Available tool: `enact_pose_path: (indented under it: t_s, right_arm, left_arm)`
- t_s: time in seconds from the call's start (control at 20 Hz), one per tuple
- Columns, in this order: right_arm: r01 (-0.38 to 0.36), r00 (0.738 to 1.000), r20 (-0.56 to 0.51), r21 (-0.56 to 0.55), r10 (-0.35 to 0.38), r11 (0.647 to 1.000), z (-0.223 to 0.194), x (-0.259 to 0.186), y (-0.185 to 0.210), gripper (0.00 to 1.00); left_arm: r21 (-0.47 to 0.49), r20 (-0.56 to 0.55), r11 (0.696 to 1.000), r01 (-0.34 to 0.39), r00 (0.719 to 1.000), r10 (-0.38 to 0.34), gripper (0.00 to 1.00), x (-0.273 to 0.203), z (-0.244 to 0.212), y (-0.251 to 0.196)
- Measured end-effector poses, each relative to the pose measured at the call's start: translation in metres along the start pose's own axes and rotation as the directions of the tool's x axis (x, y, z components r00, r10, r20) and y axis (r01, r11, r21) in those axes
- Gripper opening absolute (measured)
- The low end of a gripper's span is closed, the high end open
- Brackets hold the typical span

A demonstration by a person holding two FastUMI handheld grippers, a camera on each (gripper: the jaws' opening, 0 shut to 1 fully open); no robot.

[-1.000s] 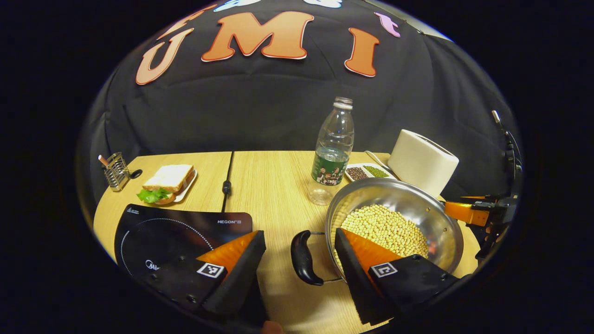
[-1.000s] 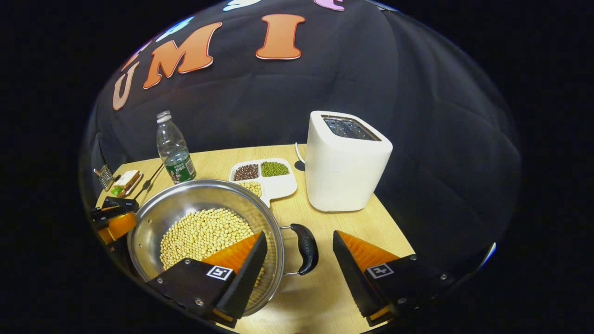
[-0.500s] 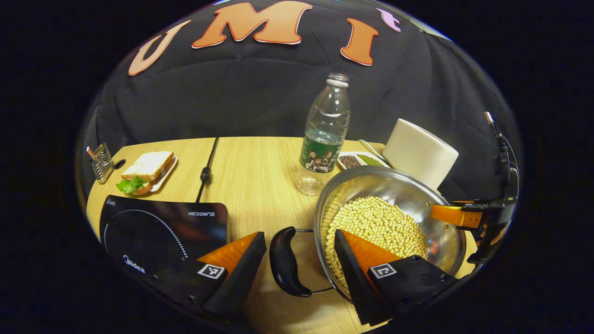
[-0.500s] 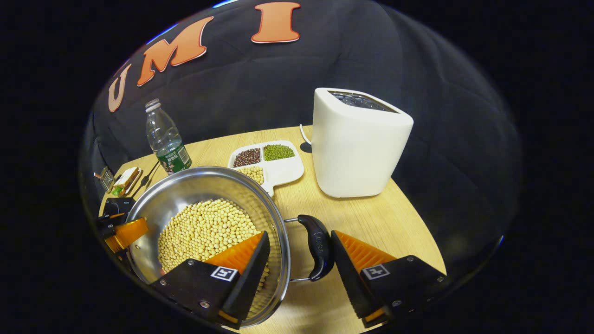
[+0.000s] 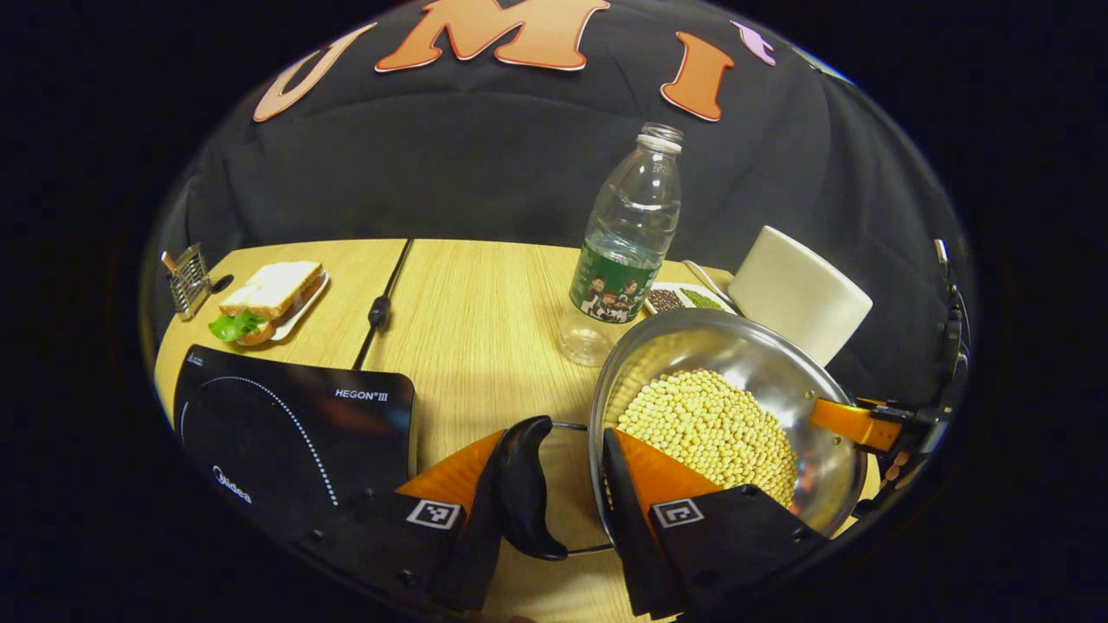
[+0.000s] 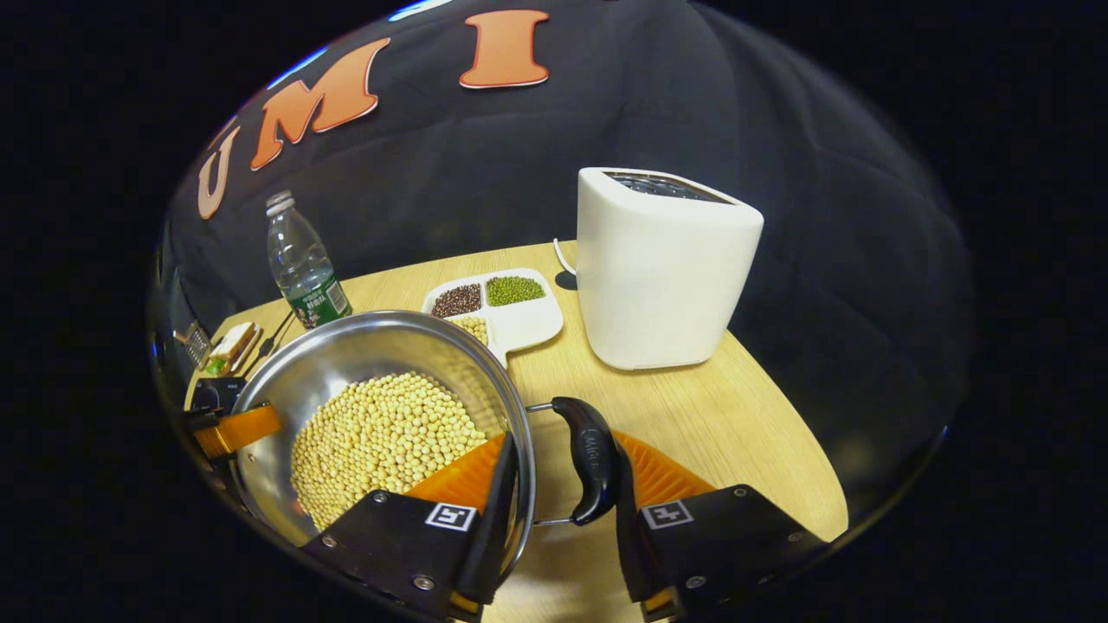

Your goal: First push the handle of the pot to place it horizontally, then grasp the pot with both hands and set it on the induction cooktop.

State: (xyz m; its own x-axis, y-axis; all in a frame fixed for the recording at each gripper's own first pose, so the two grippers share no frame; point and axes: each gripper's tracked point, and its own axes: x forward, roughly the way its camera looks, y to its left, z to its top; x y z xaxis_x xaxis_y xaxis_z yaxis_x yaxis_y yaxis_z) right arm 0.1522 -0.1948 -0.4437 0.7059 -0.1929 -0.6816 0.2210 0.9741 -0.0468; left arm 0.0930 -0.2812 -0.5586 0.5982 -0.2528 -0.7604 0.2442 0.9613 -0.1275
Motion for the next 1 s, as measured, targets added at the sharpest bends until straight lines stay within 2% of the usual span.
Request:
enact_pose_path:
  t_s: [0.1, 0.2, 0.25, 0.3, 0.4, 0.45, 0.5, 0.6, 0.65, 0.85, 1.0]
  right_arm:
    - [-0.002, 0.999, -0.033, 0.016, 0.002, 1.000, -0.010, -0.011, 0.001, 0.50]
    - [0.007, 0.998, -0.062, 0.029, -0.005, 1.000, -0.019, -0.027, 0.005, 0.49]
    - [0.007, 0.999, -0.052, 0.035, -0.005, 0.999, -0.016, -0.037, 0.009, 0.45]
    - [0.004, 0.999, -0.034, 0.032, -0.003, 0.999, -0.010, -0.046, 0.014, 0.49]
    - [-0.012, 1.000, 0.001, 0.022, 0.012, 1.000, 0.004, -0.065, 0.025, 0.49]
    - [-0.022, 1.000, -0.001, 0.024, 0.022, 0.999, 0.009, -0.075, 0.030, 0.49]
    - [-0.028, 1.000, 0.003, 0.028, 0.028, 0.999, 0.015, -0.086, 0.035, 0.49]
    - [-0.033, 0.999, 0.035, 0.021, 0.032, 0.999, 0.025, -0.105, 0.045, 0.49]
    - [-0.034, 0.998, 0.049, 0.017, 0.033, 0.999, 0.030, -0.114, 0.051, 0.49]
    - [-0.056, 0.996, 0.065, 0.006, 0.056, 0.998, 0.036, -0.136, 0.083, 0.49]
    - [-0.084, 0.994, 0.073, -0.008, 0.084, 0.996, 0.034, -0.151, 0.114, 0.49]
  left_arm:
    - [-0.003, -0.021, 1.000, -0.016, 1.000, 0.016, 0.63, -0.007, -0.005, 0.000]
    - [0.004, -0.042, 0.999, -0.032, 0.999, 0.032, 0.63, -0.029, -0.010, 0.006]
    - [0.015, -0.041, 0.999, -0.035, 0.999, 0.036, 0.63, -0.037, -0.008, 0.010]
    - [0.023, -0.019, 0.999, -0.034, 0.999, 0.034, 0.63, -0.047, 0.000, 0.012]
    - [0.034, 0.032, 0.999, -0.036, 0.999, 0.035, 0.62, -0.068, 0.019, 0.017]
    - [0.032, 0.044, 0.999, -0.038, 0.998, 0.037, 0.67, -0.079, 0.026, 0.021]
    - [0.030, 0.055, 0.999, -0.039, 0.998, 0.037, 0.64, -0.091, 0.033, 0.024]
    - [0.032, 0.082, 0.999, -0.039, 0.996, 0.036, 0.67, -0.110, 0.048, 0.031]
    - [0.032, 0.095, 0.999, -0.038, 0.995, 0.035, 0.64, -0.121, 0.053, 0.036]
    - [0.011, 0.108, 0.999, -0.052, 0.993, 0.050, 0.61, -0.156, 0.063, 0.062]
    - [-0.007, 0.125, 0.997, -0.073, 0.989, 0.073, 0.64, -0.182, 0.064, 0.091]
